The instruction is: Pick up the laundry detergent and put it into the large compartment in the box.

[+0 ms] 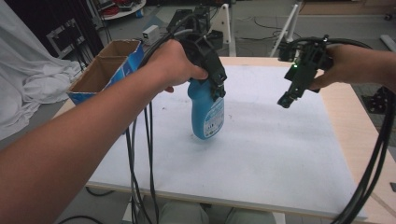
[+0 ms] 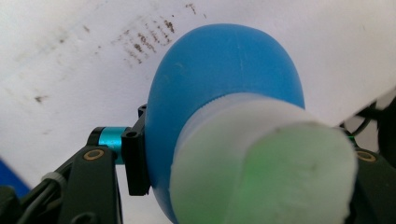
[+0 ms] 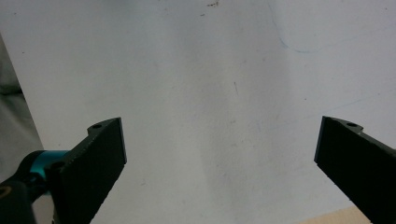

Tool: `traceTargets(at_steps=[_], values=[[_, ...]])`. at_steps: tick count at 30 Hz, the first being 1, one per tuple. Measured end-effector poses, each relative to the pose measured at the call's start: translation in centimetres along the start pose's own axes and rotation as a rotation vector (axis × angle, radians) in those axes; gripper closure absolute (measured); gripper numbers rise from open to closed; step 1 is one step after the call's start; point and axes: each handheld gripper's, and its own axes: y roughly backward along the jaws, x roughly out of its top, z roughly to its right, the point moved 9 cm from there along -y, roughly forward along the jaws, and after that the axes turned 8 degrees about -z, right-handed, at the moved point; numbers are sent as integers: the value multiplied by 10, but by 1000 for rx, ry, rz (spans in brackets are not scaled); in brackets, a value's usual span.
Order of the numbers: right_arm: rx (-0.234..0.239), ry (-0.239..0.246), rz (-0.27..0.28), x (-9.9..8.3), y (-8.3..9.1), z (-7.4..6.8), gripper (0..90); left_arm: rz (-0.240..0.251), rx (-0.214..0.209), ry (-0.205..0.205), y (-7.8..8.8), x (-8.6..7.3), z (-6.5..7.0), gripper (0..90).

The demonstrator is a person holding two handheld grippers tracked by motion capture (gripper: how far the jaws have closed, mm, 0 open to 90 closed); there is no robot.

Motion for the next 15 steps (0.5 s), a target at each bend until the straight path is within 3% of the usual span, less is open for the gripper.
traceTargets(at_steps=[6,8,11,15], values=[[6,-15,11,-4,4,1,12,-11,14,-87,32,-8,-11,376],[0,-21,8,-6,4,2,12,-36,21,-130,45,-14,-17,376],[-1,-23,3,-10,3,2,12,9,16,-124,63,-19,-25,376],[1,-30,6,-9,4,0,12,32,10,-134,84,-28,-37,376]])
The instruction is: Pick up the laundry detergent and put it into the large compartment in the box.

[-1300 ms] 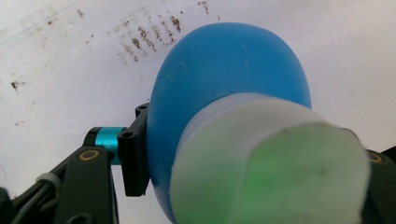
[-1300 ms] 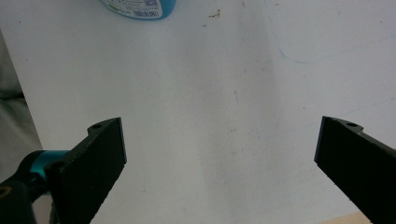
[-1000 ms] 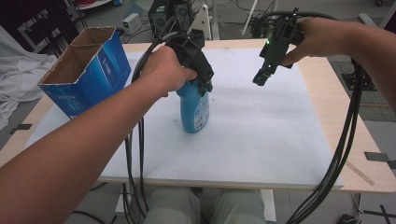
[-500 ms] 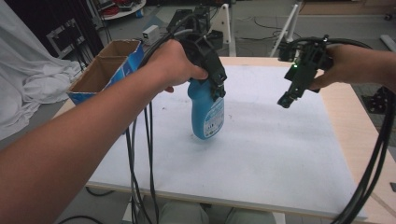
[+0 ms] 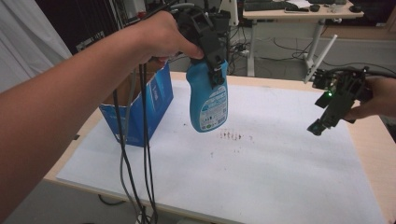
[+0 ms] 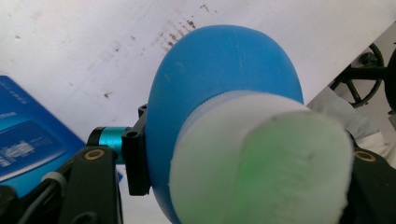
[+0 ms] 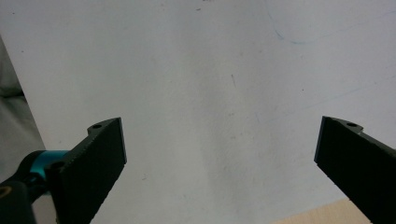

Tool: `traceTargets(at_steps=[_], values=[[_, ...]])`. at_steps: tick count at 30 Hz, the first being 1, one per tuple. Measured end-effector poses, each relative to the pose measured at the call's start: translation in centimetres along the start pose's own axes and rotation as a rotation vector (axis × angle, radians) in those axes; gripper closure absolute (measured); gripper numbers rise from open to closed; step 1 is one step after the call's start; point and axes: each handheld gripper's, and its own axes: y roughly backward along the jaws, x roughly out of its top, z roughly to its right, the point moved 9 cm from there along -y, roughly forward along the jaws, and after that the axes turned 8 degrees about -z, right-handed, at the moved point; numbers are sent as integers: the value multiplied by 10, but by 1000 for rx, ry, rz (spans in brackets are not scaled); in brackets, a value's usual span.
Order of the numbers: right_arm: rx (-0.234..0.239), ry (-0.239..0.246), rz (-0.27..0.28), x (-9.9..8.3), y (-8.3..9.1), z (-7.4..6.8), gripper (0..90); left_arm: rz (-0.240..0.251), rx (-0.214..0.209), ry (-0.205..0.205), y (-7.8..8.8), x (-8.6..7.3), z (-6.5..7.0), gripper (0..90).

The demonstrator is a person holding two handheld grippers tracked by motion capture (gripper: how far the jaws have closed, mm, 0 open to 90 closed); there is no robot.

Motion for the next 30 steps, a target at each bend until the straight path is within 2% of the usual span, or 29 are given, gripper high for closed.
traceTargets(at_steps=[6,14,17,18,24,28,30], values=[[0,0,-7,2,-1,-1,12,70,0,-10,34,-18,-19,376],[1,-9,-14,4,-3,-1,12,95,19,-75,66,-40,-44,377],[2,-15,-23,4,-3,-1,12,102,28,-118,76,-48,-54,377],[1,-14,-24,4,-3,0,12,106,27,-145,79,-52,-59,377],[5,-28,-25,5,-4,2,12,122,29,-246,87,-66,-74,377],[5,-29,-32,5,-5,3,12,120,27,-290,90,-75,-84,377],[6,-31,-33,6,-6,4,12,116,29,-297,91,-79,-88,377]])
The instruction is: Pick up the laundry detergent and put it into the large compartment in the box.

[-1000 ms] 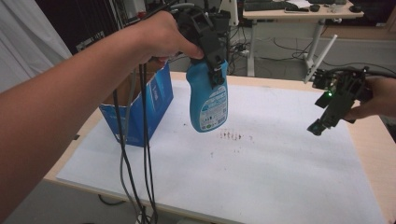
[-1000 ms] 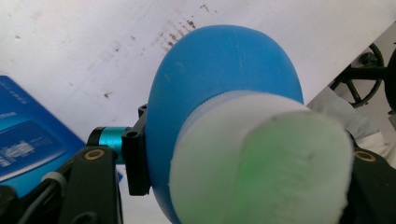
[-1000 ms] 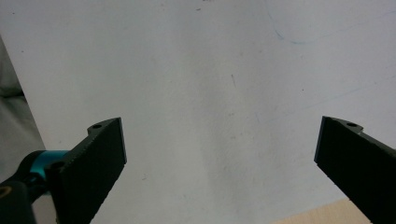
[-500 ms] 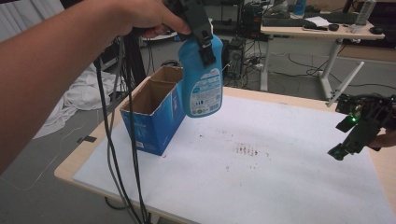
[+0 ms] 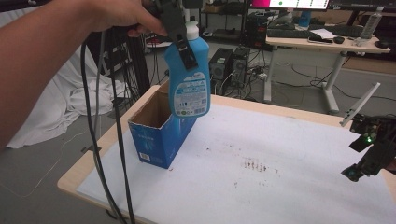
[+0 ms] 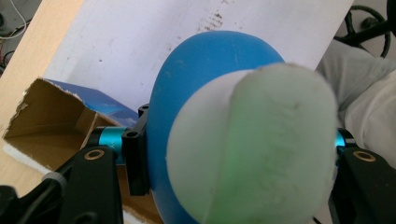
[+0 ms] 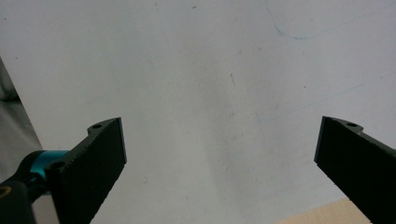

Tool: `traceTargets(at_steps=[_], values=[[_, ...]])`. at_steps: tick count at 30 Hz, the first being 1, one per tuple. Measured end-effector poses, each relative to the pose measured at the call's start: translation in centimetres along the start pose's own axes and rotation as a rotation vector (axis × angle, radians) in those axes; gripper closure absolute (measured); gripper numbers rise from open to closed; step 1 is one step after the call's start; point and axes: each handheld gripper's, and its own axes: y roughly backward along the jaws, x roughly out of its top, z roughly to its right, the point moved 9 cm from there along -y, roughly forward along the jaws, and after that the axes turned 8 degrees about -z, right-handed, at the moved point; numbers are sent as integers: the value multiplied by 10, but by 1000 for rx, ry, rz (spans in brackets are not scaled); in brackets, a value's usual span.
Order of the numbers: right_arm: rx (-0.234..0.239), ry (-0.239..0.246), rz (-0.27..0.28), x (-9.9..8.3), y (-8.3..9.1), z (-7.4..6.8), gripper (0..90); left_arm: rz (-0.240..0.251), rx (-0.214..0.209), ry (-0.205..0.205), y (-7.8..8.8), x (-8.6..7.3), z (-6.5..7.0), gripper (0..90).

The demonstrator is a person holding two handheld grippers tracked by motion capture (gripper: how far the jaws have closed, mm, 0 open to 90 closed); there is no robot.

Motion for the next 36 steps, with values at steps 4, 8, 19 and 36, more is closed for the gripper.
traceTargets(at_steps=[4,8,19,36], values=[[2,-13,-2,1,-1,3,12,0,6,-24,4,-9,-10,377],[3,-23,-7,0,-2,5,12,6,16,-32,6,-17,-20,377],[3,-54,-4,-3,-3,10,12,17,38,-69,10,-38,-43,377],[12,-64,-12,1,-7,14,12,-46,72,-37,-17,-66,-72,378]])
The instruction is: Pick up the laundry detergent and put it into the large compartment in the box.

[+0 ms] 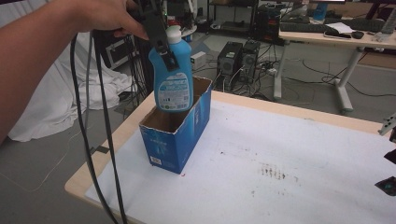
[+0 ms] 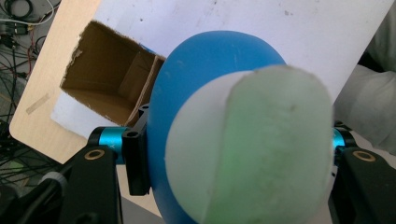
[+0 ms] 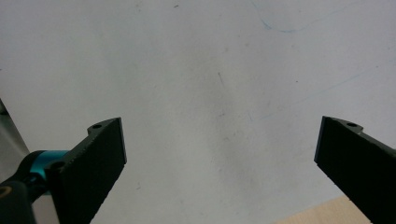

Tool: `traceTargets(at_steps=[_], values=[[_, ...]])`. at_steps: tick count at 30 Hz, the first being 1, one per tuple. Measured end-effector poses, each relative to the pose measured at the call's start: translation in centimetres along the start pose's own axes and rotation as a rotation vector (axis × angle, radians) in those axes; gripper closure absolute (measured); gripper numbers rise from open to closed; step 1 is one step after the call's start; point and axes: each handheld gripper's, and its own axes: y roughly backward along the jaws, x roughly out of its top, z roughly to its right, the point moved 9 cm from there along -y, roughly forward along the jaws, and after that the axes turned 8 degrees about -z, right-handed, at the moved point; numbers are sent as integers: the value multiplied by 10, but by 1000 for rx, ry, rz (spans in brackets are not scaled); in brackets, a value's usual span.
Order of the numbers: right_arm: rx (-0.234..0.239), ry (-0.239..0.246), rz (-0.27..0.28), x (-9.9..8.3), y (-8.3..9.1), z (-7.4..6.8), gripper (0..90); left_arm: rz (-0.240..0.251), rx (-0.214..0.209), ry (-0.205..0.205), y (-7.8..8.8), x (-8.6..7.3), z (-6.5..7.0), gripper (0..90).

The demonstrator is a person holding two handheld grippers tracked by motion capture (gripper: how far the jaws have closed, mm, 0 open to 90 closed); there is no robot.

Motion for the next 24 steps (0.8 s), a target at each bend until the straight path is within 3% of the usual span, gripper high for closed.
traceTargets(at_steps=[14,19,24], values=[[8,-13,-11,1,-5,5,12,-44,-10,11,-27,-11,-13,378],[10,-12,-18,1,-7,6,12,-66,-11,-3,-37,-11,-16,378],[12,-16,-24,1,-10,8,12,-90,-22,-8,-55,-11,-19,378]])
